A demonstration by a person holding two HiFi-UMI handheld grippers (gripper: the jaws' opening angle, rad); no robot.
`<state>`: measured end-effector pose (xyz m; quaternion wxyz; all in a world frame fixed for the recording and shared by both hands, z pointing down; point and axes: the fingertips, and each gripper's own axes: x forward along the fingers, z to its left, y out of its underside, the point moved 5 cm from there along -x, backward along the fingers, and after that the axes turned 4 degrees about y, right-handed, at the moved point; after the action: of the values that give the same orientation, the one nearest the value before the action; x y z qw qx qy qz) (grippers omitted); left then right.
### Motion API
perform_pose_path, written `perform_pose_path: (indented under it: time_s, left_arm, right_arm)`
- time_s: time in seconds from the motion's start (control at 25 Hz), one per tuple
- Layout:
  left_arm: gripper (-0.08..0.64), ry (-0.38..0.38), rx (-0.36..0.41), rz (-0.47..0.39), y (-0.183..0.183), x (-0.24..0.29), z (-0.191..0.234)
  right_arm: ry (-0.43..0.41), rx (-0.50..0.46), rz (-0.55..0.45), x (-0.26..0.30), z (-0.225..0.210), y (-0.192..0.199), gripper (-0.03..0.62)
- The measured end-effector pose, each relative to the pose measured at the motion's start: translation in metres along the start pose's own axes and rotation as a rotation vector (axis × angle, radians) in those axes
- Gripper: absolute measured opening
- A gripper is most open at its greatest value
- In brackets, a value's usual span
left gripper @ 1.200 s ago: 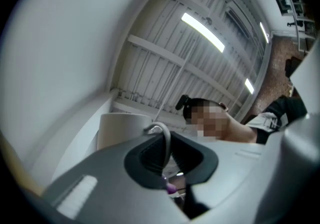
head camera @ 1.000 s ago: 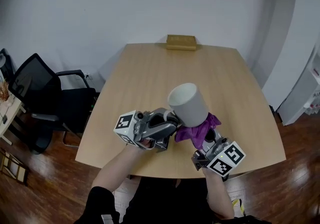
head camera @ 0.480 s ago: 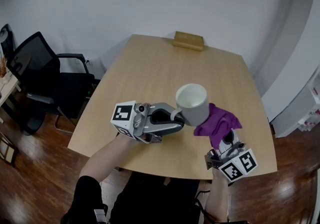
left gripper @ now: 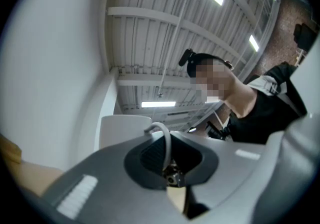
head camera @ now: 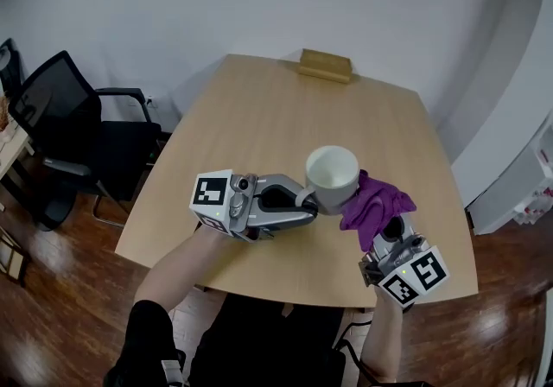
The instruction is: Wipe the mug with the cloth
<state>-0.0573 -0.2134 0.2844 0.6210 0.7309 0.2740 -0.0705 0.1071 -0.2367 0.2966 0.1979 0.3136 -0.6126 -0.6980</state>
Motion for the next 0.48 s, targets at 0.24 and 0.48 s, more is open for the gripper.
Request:
perform_pose_path:
  time_s: [0.24, 0.48]
  left_arm:
    - [0.040, -0.007, -0.109, 0.249, 0.034, -0.018, 0.018]
    - [0.044, 0.042, -0.157, 0.481, 0.078, -0.031, 0.039]
  right_arm:
    - [0.074, 0.292, 0.127, -0.003, -0.051, 0.056, 0.081]
    - [0.092, 0.371, 0.159, 0.002, -0.073, 0.071, 0.081]
